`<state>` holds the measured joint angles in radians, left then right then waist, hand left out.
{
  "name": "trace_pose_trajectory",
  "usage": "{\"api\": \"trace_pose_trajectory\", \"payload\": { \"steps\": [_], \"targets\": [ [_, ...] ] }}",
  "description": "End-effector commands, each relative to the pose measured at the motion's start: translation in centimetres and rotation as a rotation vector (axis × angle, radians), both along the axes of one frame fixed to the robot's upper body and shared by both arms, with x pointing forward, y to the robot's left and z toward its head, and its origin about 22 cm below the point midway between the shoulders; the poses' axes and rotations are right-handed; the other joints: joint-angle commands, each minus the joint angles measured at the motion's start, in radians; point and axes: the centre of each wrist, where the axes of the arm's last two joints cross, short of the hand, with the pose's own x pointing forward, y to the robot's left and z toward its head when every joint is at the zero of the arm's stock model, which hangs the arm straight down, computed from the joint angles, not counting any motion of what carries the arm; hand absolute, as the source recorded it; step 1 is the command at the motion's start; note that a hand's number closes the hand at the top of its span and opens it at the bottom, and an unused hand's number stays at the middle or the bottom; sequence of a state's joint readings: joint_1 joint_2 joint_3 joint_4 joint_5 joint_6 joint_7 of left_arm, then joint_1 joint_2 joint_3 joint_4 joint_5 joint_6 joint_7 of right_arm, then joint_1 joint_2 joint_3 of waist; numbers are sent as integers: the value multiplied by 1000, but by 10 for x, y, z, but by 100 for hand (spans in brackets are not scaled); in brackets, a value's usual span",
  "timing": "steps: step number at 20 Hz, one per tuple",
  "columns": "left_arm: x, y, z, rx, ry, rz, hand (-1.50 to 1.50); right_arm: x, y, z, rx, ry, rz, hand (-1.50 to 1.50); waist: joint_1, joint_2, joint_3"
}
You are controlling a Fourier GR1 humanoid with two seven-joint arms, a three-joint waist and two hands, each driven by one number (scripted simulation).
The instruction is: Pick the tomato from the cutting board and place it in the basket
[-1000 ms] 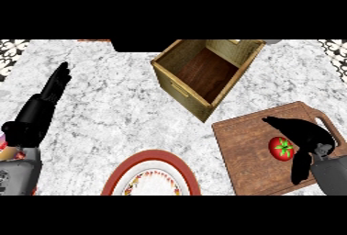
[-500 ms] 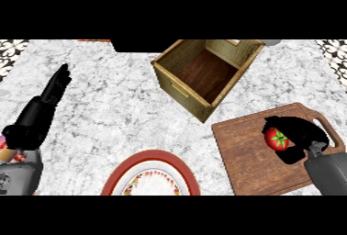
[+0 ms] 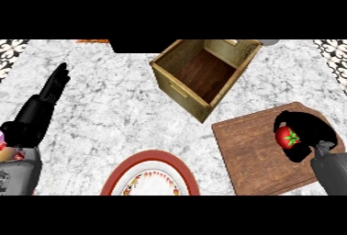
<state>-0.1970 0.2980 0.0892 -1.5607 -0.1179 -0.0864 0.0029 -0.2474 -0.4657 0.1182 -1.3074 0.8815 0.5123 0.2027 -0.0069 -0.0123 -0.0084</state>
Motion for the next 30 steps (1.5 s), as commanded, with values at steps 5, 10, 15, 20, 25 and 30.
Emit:
{"api": "trace_pose_trajectory", "payload": {
  "steps": [5,10,15,20,25,30],
  "targets": [
    [-10,2,-14,5,5,20,0,-15,-59,46,-162,-217,-557,150,-22,4,7],
    [1,15,-7,10,6,22,0,-26,-34,91,-168,-454,-622,150,-22,6,6],
    [-6,-1,-14,7,15,-3,0,-23,-15,157,72,-860,-660,150,-10,3,7],
    [-3,-4,-4,-2,-3,4,0,-29,-1,225,352,-1079,-554,150,5,6,8],
    [-5,-10,6,-1,-6,-15,0,-35,38,284,409,-1099,-457,150,18,8,7],
    [4,-12,-5,10,1,-40,0,-20,74,354,464,-1064,-401,150,24,11,6]
  ]
}}
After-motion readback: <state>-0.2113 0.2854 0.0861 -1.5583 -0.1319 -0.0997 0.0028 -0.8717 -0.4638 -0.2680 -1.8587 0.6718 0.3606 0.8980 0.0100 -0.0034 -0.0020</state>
